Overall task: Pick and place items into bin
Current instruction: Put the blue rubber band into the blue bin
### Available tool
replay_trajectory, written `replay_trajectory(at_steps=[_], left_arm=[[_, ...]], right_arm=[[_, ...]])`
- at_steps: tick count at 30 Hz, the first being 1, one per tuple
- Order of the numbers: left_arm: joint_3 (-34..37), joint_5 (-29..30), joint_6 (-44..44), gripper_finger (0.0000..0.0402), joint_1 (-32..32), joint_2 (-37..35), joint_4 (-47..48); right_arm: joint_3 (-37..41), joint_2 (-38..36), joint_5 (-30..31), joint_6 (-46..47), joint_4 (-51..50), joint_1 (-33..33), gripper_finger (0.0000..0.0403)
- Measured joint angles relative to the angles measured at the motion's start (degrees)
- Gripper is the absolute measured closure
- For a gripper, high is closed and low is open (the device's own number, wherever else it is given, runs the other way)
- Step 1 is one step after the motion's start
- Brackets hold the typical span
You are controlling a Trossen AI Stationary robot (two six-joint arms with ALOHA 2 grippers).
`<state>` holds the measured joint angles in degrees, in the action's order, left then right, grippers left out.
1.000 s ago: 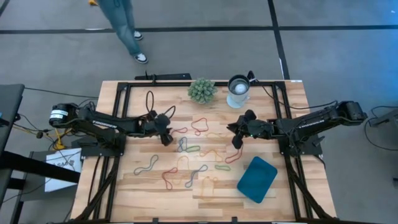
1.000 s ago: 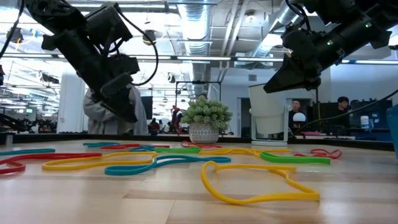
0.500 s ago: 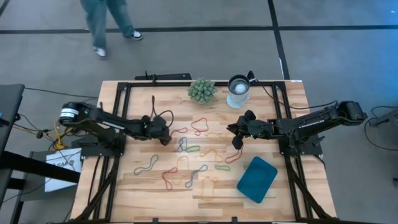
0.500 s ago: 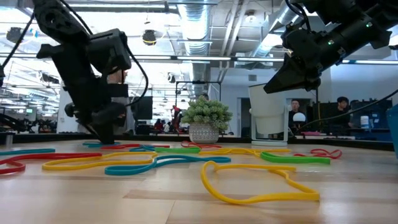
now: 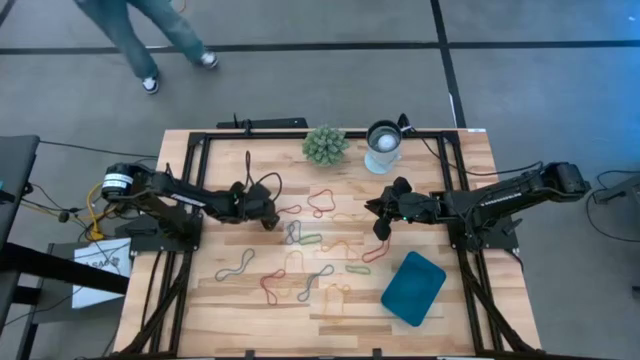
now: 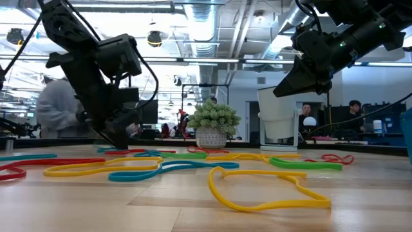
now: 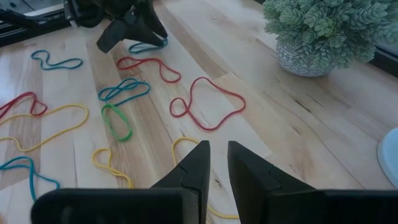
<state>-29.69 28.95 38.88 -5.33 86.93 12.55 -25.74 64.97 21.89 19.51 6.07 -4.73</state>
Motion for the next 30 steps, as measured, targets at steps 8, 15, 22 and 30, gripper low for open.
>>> replay_trajectory(at_steps=[8, 15, 22, 30], left_arm=[[0.04, 0.07, -1.05, 0.0387, -0.30, 0.90, -0.55], [-0.53, -5.06, -4.91, 0.0400, 0.47, -5.26, -3.49], [-7.34, -12.42, -15.41, 0.0401, 2.27, -11.99, -11.16], [-16.01, -18.10, -21.76, 0.0401, 6.72, -7.11, -17.74]], right_arm=[[0.00, 0.00, 0.00, 0.00, 0.00, -0.02, 0.0351], [0.00, 0.00, 0.10, 0.02, 0.40, -0.02, 0.0351], [-0.60, -0.02, 1.45, -0.07, 1.11, 0.65, 0.0351], [-4.70, -0.09, 3.84, -5.22, 1.41, 0.70, 0.0351]])
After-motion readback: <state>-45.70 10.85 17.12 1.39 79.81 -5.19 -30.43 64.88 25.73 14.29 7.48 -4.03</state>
